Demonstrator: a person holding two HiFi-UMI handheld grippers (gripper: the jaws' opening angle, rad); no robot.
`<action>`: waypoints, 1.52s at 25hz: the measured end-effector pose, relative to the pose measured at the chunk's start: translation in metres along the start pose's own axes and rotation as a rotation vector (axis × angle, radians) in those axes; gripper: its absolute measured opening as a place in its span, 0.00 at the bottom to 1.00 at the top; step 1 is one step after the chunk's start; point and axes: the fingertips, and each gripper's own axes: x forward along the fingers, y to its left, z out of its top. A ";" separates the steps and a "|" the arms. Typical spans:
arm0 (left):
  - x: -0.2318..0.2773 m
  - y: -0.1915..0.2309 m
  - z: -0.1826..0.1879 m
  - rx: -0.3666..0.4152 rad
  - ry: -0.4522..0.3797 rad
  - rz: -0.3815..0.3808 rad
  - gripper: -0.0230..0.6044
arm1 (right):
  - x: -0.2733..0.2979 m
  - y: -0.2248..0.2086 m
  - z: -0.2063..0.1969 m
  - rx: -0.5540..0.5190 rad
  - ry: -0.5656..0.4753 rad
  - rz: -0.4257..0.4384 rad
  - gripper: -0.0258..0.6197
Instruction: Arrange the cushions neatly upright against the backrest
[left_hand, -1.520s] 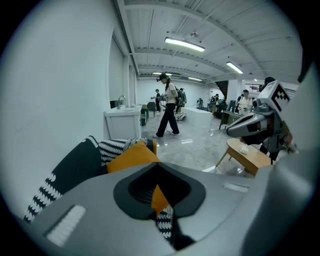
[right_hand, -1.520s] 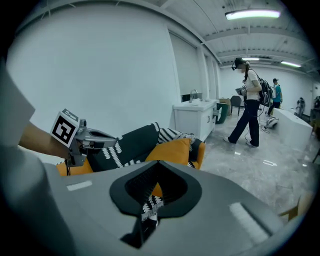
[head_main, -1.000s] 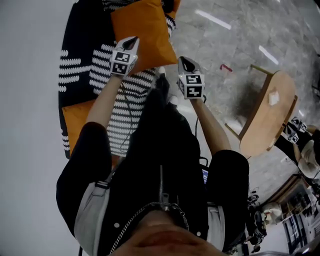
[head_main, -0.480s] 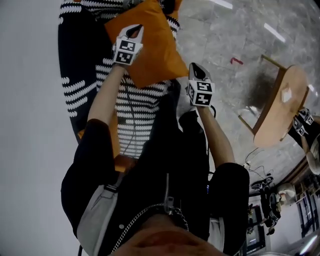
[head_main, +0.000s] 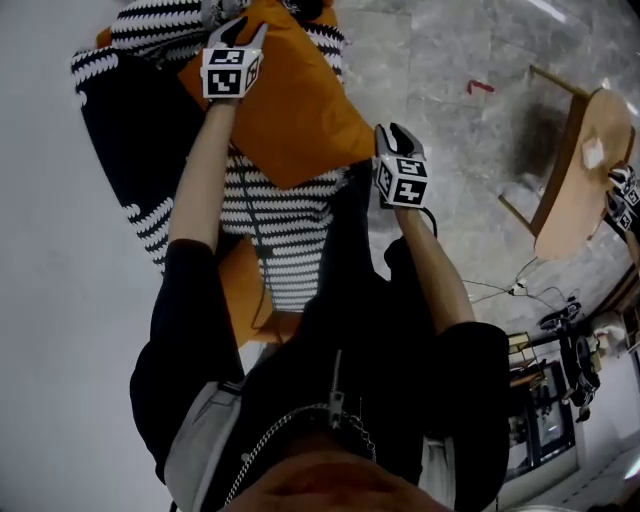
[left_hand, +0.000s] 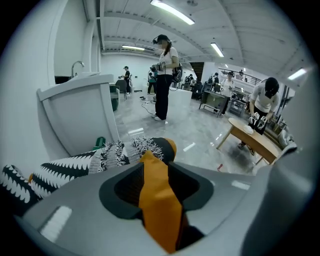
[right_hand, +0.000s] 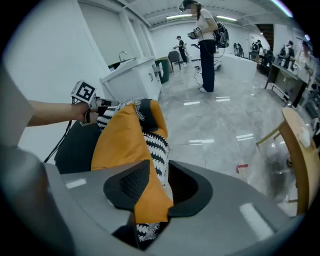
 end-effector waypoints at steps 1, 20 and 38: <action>0.010 0.006 0.002 0.002 0.009 0.001 0.27 | 0.004 -0.006 -0.002 0.016 0.008 -0.012 0.22; 0.076 0.003 0.027 0.057 0.016 -0.122 0.36 | 0.040 -0.062 -0.127 0.315 0.221 -0.080 0.32; 0.078 -0.005 -0.005 0.250 0.131 -0.090 0.16 | 0.049 -0.053 -0.128 0.298 0.289 0.006 0.09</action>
